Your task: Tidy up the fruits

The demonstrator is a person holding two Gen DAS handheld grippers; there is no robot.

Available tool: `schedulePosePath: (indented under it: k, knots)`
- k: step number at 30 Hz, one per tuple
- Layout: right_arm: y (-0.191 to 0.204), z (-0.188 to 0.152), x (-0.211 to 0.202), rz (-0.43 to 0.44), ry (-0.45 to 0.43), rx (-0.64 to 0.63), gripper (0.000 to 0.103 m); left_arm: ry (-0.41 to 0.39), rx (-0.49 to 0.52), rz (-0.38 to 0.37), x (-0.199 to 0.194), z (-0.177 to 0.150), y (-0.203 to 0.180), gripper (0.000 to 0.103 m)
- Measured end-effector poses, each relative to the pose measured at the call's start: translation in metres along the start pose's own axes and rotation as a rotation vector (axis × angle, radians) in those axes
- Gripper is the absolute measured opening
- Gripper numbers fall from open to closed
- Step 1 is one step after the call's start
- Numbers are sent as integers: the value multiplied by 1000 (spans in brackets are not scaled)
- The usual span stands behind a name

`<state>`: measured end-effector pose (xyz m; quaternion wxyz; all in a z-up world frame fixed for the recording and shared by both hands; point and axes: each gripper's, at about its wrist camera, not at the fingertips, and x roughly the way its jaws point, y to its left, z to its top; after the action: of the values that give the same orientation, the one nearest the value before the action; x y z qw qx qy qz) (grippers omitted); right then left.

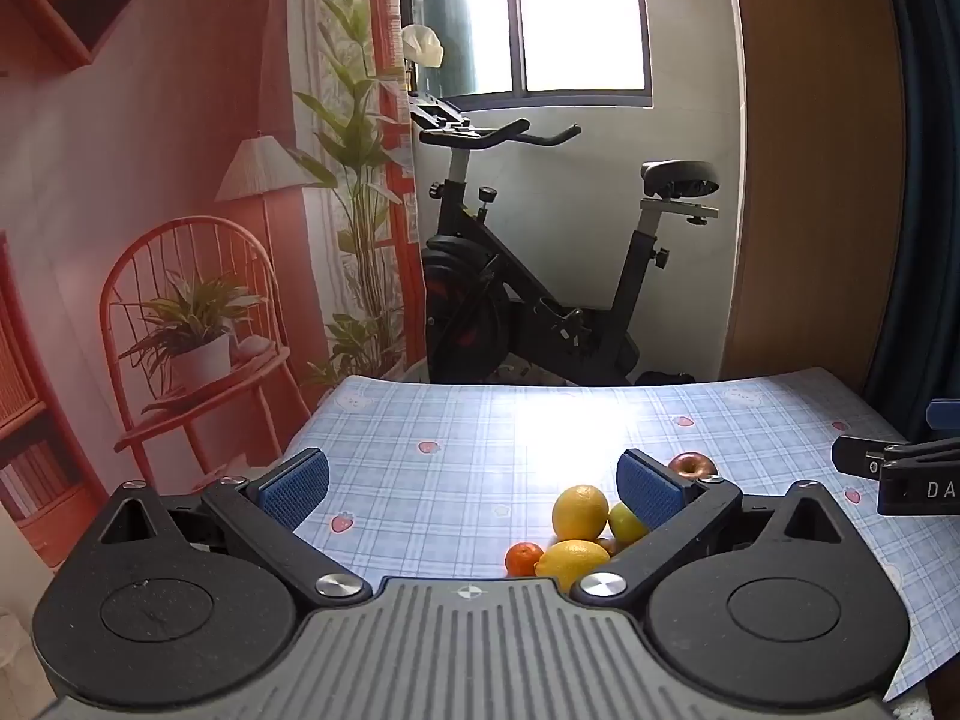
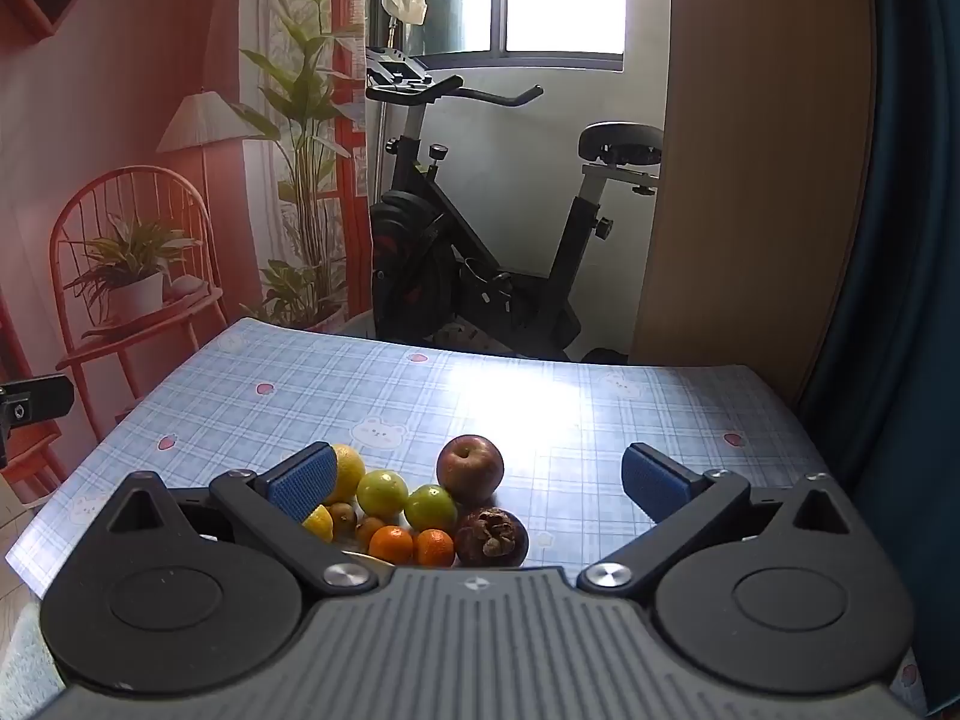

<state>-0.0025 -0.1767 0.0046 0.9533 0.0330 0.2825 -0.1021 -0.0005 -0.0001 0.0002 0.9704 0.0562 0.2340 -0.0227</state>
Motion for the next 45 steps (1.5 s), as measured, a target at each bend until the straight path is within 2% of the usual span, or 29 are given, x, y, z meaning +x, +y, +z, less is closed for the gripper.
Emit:
schedulePosePath:
  k: [8, 9, 45]
  knots:
    - [1, 2, 1, -8, -15, -6, 103, 3, 27, -44, 3, 0, -4, 103]
    - [-1, 1, 3, -5, -15, -6, 103, -17, 1, 20, -5, 1, -4, 103]
    - [0, 0, -7, -15, -34, 21, 103, -58, 1, 8, -8, -2, 2, 103]
